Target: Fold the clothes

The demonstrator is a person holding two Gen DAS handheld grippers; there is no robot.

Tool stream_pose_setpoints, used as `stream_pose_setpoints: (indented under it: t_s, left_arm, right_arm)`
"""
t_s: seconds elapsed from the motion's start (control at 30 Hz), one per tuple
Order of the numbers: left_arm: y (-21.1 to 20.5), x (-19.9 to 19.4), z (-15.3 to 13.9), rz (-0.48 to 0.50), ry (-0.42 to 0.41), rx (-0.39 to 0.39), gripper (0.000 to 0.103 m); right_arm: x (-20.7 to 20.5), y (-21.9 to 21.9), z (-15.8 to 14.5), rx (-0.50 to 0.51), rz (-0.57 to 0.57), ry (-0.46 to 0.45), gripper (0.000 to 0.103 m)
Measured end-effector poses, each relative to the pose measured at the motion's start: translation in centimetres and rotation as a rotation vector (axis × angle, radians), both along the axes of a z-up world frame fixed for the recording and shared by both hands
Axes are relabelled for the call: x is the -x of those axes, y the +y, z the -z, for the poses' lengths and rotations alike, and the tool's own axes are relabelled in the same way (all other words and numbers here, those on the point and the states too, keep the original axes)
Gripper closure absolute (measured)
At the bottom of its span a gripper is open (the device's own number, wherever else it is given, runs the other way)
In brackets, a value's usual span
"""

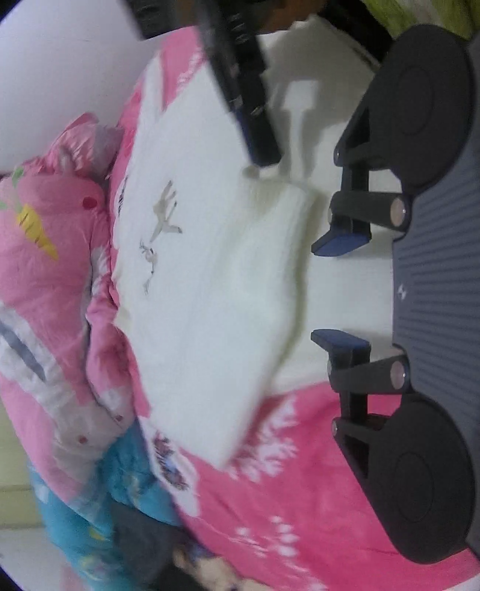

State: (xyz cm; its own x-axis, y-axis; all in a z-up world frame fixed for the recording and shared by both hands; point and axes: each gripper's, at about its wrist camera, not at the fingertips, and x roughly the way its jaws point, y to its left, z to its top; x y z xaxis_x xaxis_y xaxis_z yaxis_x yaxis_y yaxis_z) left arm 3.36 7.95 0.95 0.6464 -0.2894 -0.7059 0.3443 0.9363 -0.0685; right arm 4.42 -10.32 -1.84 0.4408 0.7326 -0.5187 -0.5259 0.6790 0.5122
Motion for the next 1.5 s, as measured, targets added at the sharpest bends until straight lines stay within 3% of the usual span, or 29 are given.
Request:
stream_pose_setpoints:
  t_s: [0.17, 0.3, 0.37, 0.53, 0.7, 0.97, 1.17, 1.5]
  left_arm:
    - [1.1, -1.8, 0.1, -0.084, 0.147, 0.213, 0.054]
    - [0.1, -3.0, 0.3, -0.068, 0.199, 0.280, 0.054]
    - [-0.3, -3.3, 0.8, -0.069, 0.217, 0.290, 0.057]
    - [-1.3, -4.4, 1.5, -0.082, 0.210, 0.247, 0.069]
    - [-1.8, -4.4, 1.6, -0.098, 0.181, 0.221, 0.090]
    - [0.3, -1.5, -1.3, -0.040, 0.127, 0.292, 0.095]
    - [1.8, 2.2, -2.9, 0.044, 0.121, 0.284, 0.095]
    - [3.0, 5.3, -0.2, 0.098, 0.207, 0.243, 0.095]
  right_arm:
    - [-1.4, -2.0, -0.9, -0.125, 0.116, 0.055, 0.053]
    - [-3.8, -2.3, 0.4, -0.223, 0.183, 0.191, 0.051]
    - [-4.5, -1.8, 1.3, -0.213, 0.175, 0.234, 0.051]
    - [-5.3, 0.4, 2.0, -0.115, 0.158, 0.225, 0.067]
    - [-5.6, 1.3, 1.8, -0.032, 0.150, 0.216, 0.095]
    - [-2.2, 0.1, -1.4, -0.065, 0.100, 0.180, 0.099]
    - [2.0, 0.7, -3.8, -0.069, 0.027, 0.179, 0.099]
    - [5.9, 3.2, -1.8, 0.011, -0.052, 0.218, 0.099]
